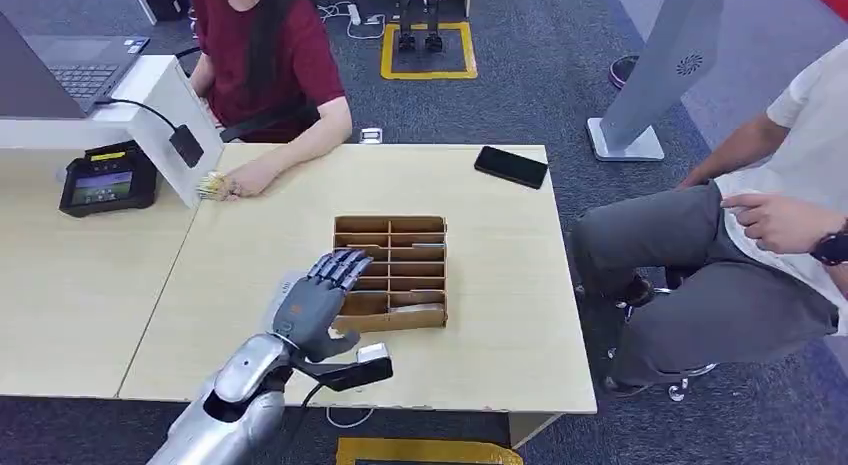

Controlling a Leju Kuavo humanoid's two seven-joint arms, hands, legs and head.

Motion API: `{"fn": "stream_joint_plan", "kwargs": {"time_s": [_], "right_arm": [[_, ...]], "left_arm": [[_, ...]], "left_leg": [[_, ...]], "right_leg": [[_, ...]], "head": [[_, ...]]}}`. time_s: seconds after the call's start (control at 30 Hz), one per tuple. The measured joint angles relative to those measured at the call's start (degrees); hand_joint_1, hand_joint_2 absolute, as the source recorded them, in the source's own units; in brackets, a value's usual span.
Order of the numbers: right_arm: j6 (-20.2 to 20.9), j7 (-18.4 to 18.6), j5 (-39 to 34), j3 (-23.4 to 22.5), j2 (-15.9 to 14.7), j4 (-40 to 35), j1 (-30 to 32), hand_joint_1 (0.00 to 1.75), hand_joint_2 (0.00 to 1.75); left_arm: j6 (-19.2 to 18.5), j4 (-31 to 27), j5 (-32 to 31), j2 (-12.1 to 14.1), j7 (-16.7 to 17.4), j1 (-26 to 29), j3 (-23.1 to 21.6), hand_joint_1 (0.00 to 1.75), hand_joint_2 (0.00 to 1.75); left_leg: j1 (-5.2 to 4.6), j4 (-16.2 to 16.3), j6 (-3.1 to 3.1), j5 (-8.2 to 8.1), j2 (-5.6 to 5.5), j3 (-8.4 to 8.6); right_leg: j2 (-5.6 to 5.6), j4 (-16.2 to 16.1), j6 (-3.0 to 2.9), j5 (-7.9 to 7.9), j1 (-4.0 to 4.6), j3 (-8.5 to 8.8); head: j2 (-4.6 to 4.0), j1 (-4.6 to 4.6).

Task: Pass the card to the sensor for recognition and then transmit it.

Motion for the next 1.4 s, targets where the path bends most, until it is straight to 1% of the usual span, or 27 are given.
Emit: {"fn": "stream_joint_plan", "kwargs": {"time_s": [0.17, 0.97, 1.0, 1.4], "right_arm": [[0.33, 0.39, 0.26, -0.07, 0.26, 0.0, 0.0, 0.0, 1.75], [0.33, 0.35, 1.09, -0.37, 0.26, 0.0, -0.13, 0.0, 1.75], [0.33, 0.35, 1.18, -0.39, 0.26, 0.0, -0.13, 0.0, 1.75], [0.31, 0.35, 1.25, -0.39, 0.26, 0.0, -0.23, 0.0, 1.75]], "left_arm": [[-0.44, -0.55, 1.79, 0.39, -0.09, 0.5, -1.33, 0.0, 1.75], [0.17, 0.94, 2.14, 0.2, 0.15, 1.02, -1.42, 0.0, 1.75], [0.22, 0.98, 2.32, 0.11, 0.26, 1.02, -1.42, 1.75, 1.75], [1.33, 1.27, 2.36, -0.07, 0.65, 0.92, -1.42, 1.75, 1.75]], "left_leg": [[0.0, 0.0, 0.0, 0.0, 0.0, -0.01], [0.0, 0.0, 0.0, 0.0, 0.0, -0.01], [0.0, 0.0, 0.0, 0.0, 0.0, -0.01], [0.0, 0.0, 0.0, -0.01, 0.0, -0.01]], "right_leg": [[0.0, 0.0, 0.0, 0.0, 0.0, 0.0], [0.0, 0.0, 0.0, 0.0, 0.0, 0.0], [0.0, 0.0, 0.0, 0.0, 0.0, 0.0], [0.01, 0.0, 0.0, 0.0, 0.0, 0.0]], "head": [[0.0, -0.02], [0.0, -0.02], [0.0, -0.02], [0.0, -0.02]]}}
